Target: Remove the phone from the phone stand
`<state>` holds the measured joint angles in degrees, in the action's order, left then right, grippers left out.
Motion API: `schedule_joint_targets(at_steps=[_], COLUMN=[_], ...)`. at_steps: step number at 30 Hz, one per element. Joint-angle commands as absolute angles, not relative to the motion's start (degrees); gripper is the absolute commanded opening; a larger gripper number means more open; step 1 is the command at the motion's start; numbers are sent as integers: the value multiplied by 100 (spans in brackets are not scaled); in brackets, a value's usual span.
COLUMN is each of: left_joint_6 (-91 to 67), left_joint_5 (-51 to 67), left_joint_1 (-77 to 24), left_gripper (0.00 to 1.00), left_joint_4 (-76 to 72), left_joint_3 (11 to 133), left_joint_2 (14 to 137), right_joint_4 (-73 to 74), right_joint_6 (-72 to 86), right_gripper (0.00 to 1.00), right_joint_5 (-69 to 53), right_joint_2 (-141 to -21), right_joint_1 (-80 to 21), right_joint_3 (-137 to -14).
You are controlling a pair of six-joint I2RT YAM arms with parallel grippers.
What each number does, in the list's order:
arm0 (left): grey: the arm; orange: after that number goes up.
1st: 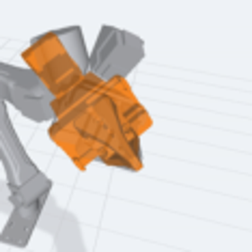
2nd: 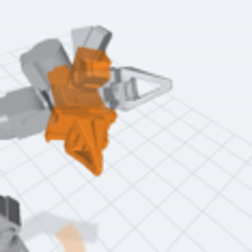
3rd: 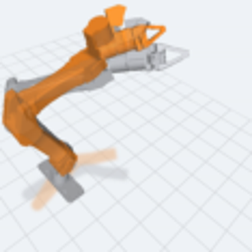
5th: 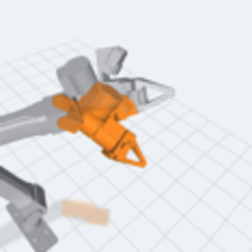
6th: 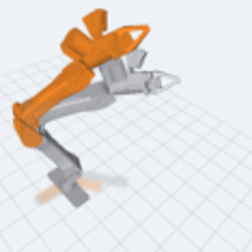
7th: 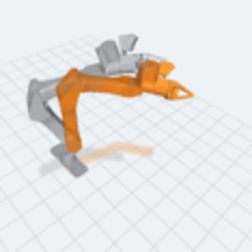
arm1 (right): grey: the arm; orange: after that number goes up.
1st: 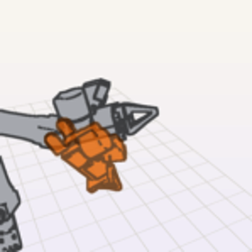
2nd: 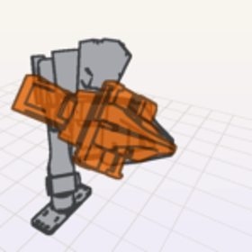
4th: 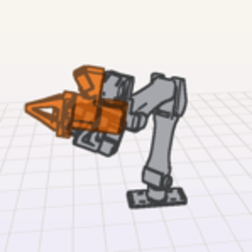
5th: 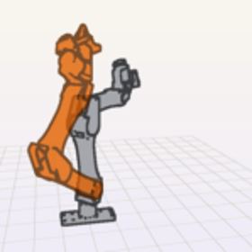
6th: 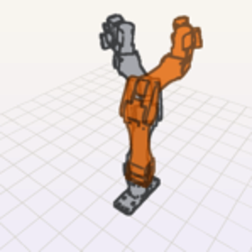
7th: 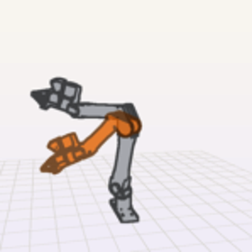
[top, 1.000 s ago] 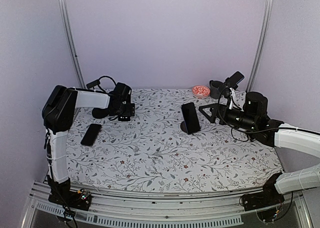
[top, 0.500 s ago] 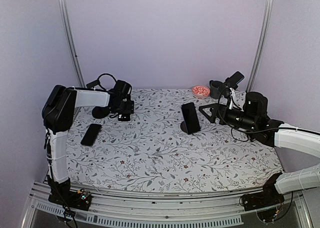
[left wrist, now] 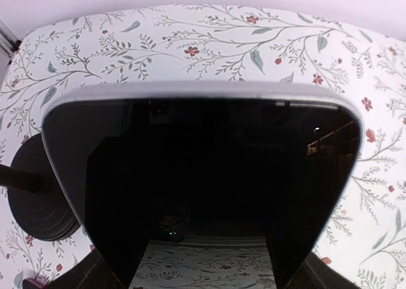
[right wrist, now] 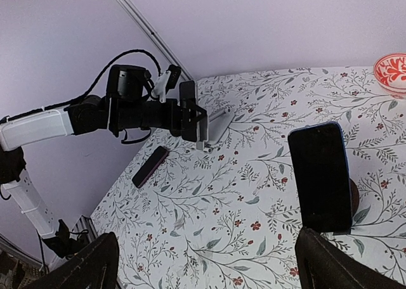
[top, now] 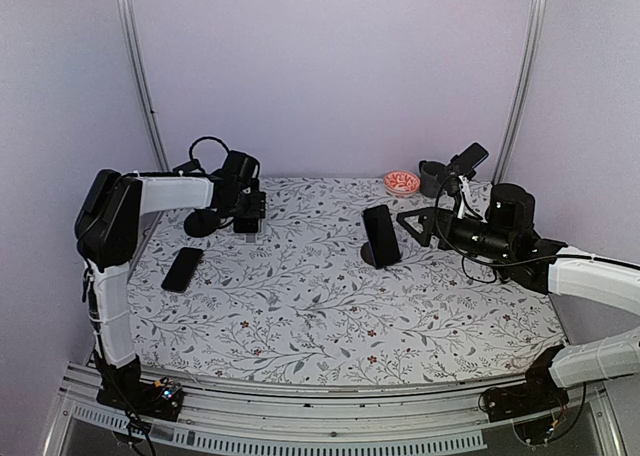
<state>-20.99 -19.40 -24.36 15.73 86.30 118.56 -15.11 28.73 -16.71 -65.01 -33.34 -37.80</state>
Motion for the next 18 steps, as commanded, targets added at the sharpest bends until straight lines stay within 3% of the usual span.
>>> schedule_joint_targets(at_steps=[1, 11, 18], left_joint_6=[-2021, -1872, -1957], left_joint_5=[-2009, -2181, -2077], left_joint_1=[-2399, -2602, -2846], left_gripper=[67, 64, 61], left_joint_4=[1442, 1852, 2352], left_joint_3=[8739, 8695, 7823], left_joint_2=[11559, 10738, 9952], right_joint_4=[-1681, -1692, -1722], right_joint_6=[2906, 2892, 2870], right_gripper=[99, 99, 99], right_joint_5=[-1715, -1720, -1763], right_joint_2=[-6523, -6521, -6554], right_joint_1=[-3305, -3305, -3304], right_joint_3=[-3713, -3722, -3741])
